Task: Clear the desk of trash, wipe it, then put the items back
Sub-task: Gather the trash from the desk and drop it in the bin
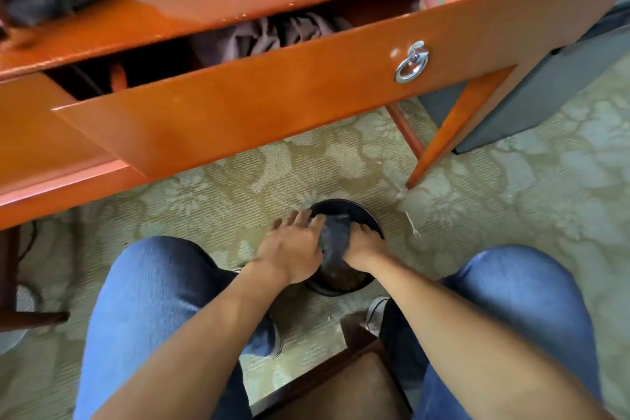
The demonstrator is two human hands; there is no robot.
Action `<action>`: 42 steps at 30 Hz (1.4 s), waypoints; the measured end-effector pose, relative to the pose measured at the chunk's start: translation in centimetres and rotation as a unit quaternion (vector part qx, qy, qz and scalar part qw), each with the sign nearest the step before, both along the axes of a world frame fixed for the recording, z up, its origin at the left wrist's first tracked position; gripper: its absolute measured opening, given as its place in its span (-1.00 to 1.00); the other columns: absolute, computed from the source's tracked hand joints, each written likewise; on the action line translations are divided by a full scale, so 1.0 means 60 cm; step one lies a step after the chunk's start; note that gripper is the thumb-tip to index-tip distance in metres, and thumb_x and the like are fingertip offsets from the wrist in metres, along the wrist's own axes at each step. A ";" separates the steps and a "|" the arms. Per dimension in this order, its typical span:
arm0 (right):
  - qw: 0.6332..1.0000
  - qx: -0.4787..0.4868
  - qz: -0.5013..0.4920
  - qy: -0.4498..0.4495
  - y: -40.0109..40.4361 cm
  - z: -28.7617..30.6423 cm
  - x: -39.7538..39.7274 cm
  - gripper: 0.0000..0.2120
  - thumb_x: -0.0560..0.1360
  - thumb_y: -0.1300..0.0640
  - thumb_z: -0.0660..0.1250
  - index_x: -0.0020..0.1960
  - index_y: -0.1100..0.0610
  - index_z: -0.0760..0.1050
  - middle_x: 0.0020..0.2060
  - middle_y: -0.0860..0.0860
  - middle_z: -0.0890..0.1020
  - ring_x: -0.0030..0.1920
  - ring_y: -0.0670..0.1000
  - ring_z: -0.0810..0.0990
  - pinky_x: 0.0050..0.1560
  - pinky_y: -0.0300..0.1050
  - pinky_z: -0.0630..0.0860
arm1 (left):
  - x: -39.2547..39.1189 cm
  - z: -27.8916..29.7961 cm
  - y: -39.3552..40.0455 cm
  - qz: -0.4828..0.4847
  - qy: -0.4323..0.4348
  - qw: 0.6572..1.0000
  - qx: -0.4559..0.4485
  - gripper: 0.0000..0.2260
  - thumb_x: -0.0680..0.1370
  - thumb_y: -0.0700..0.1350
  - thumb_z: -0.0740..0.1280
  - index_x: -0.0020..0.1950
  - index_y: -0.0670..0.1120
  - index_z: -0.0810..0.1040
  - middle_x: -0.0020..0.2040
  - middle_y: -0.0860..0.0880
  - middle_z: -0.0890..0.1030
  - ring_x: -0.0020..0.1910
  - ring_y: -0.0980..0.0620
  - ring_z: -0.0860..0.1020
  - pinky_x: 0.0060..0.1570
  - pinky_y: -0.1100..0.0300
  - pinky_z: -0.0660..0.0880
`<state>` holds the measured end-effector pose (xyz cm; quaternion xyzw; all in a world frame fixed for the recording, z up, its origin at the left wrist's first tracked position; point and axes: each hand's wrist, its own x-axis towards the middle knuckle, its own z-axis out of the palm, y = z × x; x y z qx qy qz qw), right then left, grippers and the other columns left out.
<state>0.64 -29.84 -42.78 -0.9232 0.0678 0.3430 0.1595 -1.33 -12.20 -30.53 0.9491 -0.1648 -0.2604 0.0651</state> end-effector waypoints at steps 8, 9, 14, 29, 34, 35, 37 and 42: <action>0.962 0.107 -0.032 -0.249 0.033 0.298 -0.024 -0.49 0.59 0.12 0.32 0.51 -0.06 0.32 0.39 -0.07 0.51 0.32 0.07 0.54 0.10 0.00 0.52 | -0.055 0.138 0.020 0.048 -0.226 0.965 -0.126 -0.56 0.60 -0.03 0.24 0.49 -0.03 0.37 0.36 0.00 0.52 0.31 -0.06 0.53 0.17 0.02 0.56; 0.949 0.131 -0.020 -0.286 0.036 0.332 -0.035 -0.48 0.59 0.14 0.33 0.51 -0.07 0.31 0.38 -0.11 0.52 0.32 0.03 0.53 0.13 0.01 0.53 | -0.064 0.167 0.029 0.049 -0.276 0.949 -0.146 -0.59 0.58 -0.04 0.26 0.43 -0.05 0.43 0.28 0.00 0.56 0.22 -0.07 0.57 0.07 0.04 0.58; 0.839 0.236 0.005 -0.490 0.077 0.506 -0.047 -0.50 0.50 0.28 0.38 0.37 -0.06 0.45 0.06 -0.22 0.60 0.03 -0.10 0.61 -0.01 0.04 0.60 | -0.076 0.356 0.084 0.047 -0.560 0.800 -0.211 -0.75 0.53 -0.20 0.32 0.18 -0.21 0.62 -0.01 -0.10 0.60 -0.10 -0.14 0.53 -0.17 0.00 0.48; 0.906 0.019 0.236 -0.350 0.215 0.743 0.209 -0.14 0.50 0.33 0.19 0.64 -0.22 -0.01 0.64 -0.23 -0.16 0.63 0.10 0.03 0.42 0.15 0.40 | 0.081 0.422 0.200 0.236 -0.458 0.856 -0.049 -0.45 0.59 0.29 0.09 0.52 0.10 0.38 0.37 -0.01 0.56 0.39 -0.15 0.45 0.43 -0.21 0.32; 0.908 -0.018 0.260 -0.327 0.233 0.757 0.236 -0.70 0.57 0.25 0.19 0.21 -0.02 0.51 0.29 0.07 0.49 0.38 0.18 0.41 0.25 0.07 0.43 | 0.082 0.419 0.202 0.241 -0.471 0.847 -0.048 -0.37 0.53 0.29 0.14 0.54 0.05 0.39 0.23 -0.05 0.56 0.28 -0.18 0.46 0.34 -0.16 0.39; 0.898 -0.017 0.261 -0.355 0.230 0.752 0.236 -0.78 0.59 0.26 0.21 0.11 0.02 0.53 0.21 0.07 0.51 0.32 0.19 0.46 0.20 0.06 0.46 | 0.082 0.419 0.202 0.239 -0.469 0.849 -0.043 -0.36 0.51 0.30 0.13 0.54 0.05 0.39 0.23 -0.05 0.55 0.28 -0.18 0.45 0.32 -0.15 0.39; 0.871 -0.017 0.266 -0.413 0.216 0.736 0.230 -0.82 0.60 0.24 0.23 0.12 0.06 0.55 0.09 0.06 0.52 0.21 0.20 0.53 0.04 0.05 0.47 | 0.083 0.420 0.202 0.237 -0.460 0.855 -0.038 -0.38 0.51 0.32 0.12 0.50 0.10 0.45 0.23 -0.02 0.53 0.27 -0.16 0.43 0.31 -0.14 0.39; 0.848 0.024 0.232 -0.476 0.166 0.694 0.176 -0.86 0.62 0.19 0.26 -0.12 0.08 0.42 -0.18 -0.02 0.42 -0.06 0.18 0.53 -0.21 0.01 0.35 | 0.075 0.420 0.199 0.225 -0.460 0.857 -0.058 -0.63 0.56 0.22 0.30 0.26 0.10 0.67 0.12 0.00 0.57 0.21 -0.15 0.44 0.21 -0.13 0.38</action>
